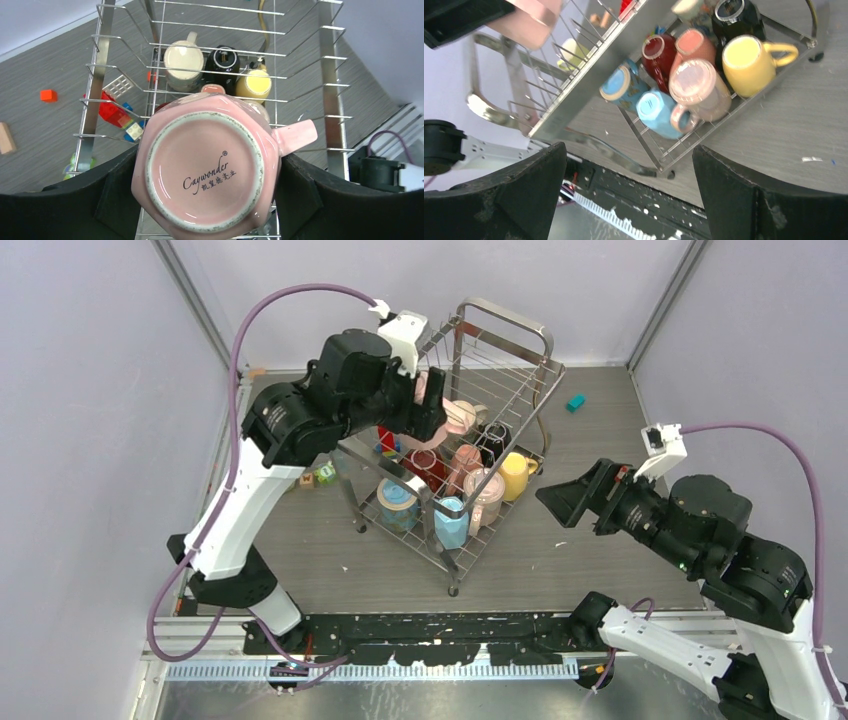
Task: Unload the cups from the dish rack
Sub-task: Unload the cup from the dish rack.
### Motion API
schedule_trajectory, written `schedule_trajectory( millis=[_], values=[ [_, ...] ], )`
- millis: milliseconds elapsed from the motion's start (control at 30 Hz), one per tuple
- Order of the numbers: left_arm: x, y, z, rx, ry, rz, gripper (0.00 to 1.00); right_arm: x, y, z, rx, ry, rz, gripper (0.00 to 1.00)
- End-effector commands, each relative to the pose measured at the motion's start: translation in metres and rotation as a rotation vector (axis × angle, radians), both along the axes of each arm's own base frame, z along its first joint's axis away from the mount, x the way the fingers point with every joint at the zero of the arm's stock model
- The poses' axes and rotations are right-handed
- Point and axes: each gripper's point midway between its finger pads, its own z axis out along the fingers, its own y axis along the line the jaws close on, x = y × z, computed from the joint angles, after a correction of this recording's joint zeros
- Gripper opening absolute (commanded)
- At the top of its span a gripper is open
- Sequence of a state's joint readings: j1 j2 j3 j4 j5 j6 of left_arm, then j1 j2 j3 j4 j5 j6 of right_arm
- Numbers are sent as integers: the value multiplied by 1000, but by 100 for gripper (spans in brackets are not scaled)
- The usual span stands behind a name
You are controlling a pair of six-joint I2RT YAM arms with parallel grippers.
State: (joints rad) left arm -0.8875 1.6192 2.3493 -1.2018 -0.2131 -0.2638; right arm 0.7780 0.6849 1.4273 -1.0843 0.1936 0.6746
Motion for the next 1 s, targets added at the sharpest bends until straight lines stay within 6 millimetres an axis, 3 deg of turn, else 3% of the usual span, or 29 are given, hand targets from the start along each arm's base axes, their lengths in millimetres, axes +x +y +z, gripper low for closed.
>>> schedule_trajectory(
  millis=[0,367,633,867,967],
  values=[
    [-11,7,92,-332,-144,19,0,11,9,55,105,-165,9,100],
    [-55,-1,149,-653,-79,-120,0,23,30,108,163,-364,78,100],
    [-89,-20,175,-842,65,-325,0,33,38,139,106,-524,106,100],
    [-85,-24,182,-990,216,-413,0,29,81,153,127,-607,309,97],
    [-84,-24,186,-1028,249,-450,0,35,91,155,133,-615,321,96]
  ],
)
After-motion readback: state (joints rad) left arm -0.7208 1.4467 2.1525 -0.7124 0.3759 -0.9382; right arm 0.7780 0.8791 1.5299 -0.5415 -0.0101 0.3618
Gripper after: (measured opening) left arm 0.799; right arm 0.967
